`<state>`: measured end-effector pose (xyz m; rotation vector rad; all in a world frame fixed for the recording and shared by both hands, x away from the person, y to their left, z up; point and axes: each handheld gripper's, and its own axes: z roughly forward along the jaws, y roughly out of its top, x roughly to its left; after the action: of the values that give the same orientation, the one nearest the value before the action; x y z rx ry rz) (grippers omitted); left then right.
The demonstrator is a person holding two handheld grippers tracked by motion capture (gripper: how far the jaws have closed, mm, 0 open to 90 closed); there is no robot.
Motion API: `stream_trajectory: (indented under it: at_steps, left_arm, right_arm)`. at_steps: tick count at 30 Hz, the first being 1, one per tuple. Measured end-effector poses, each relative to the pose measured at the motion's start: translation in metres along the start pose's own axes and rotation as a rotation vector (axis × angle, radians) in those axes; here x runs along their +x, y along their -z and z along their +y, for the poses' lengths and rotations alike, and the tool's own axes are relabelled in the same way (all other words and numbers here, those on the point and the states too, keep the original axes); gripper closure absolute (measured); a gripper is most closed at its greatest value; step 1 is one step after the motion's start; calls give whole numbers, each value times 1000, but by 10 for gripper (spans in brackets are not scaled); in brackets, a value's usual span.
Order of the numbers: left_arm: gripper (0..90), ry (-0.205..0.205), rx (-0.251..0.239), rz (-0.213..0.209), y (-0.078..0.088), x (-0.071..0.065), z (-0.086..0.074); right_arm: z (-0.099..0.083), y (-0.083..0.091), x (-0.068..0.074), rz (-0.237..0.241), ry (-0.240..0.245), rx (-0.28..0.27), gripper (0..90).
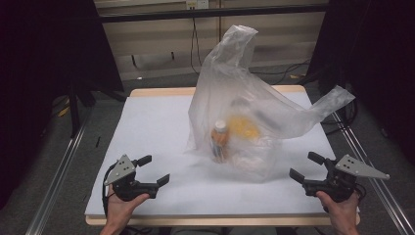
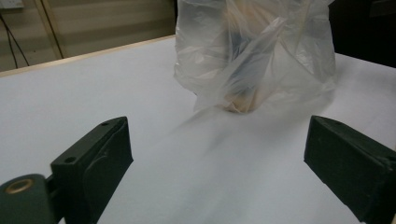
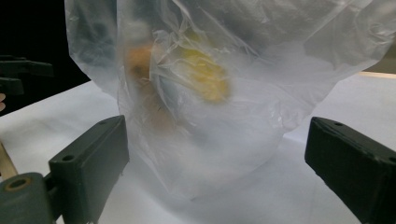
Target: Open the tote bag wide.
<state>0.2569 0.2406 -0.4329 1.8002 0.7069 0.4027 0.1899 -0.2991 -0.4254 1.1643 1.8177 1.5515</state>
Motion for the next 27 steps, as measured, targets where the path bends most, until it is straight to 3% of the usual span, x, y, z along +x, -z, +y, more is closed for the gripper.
stream_trajectory:
  at_steps: [2, 3, 5, 7, 11, 12, 13, 16, 22, 23, 25, 26, 27]
  left_arm:
    - [66, 3, -9, -13, 2, 2, 1]
    - [66, 7, -10, 16, 2, 1, 1]
    - [67, 18, -18, 12, 4, 5, 1]
    - [72, 13, -16, 34, 5, 6, 1]
    - [104, 31, -21, 2, 4, 8, 1]
    - [110, 30, -14, 38, 5, 7, 1]
    - [116, 29, -16, 12, 5, 8, 1]
    - [138, 12, 3, 46, 6, 6, 3]
    - [206, 14, 8, -7, 1, 0, 8]
    - [216, 10, 17, 16, 0, -3, 9]
    - [220, 9, 12, -22, -3, -4, 11]
    - [236, -3, 27, -2, -3, -6, 12]
    - [257, 11, 19, -47, -4, -6, 12]
  right_arm:
    - [-1, -1, 0, 6, -3, 4, 50]
    - [-1, -1, 0, 6, -3, 4, 50]
    - [-1, -2, 0, 4, 2, 13, 50]
    - [0, -2, 0, 1, 4, 14, 55]
    - [0, -3, 0, 2, 2, 23, 78]
    - [0, -4, -1, 0, 2, 28, 83]
    - [0, -5, -1, 9, -4, 26, 98]
    - [2, -6, -1, 14, 6, 31, 132]
    - [5, -8, 1, 53, 18, 47, 250]
    - [5, -8, 1, 60, 19, 48, 257]
    - [7, -10, 4, 71, 29, 61, 299]
    - [9, -10, 5, 78, 32, 66, 324]
    - [10, -11, 7, 86, 30, 65, 340]
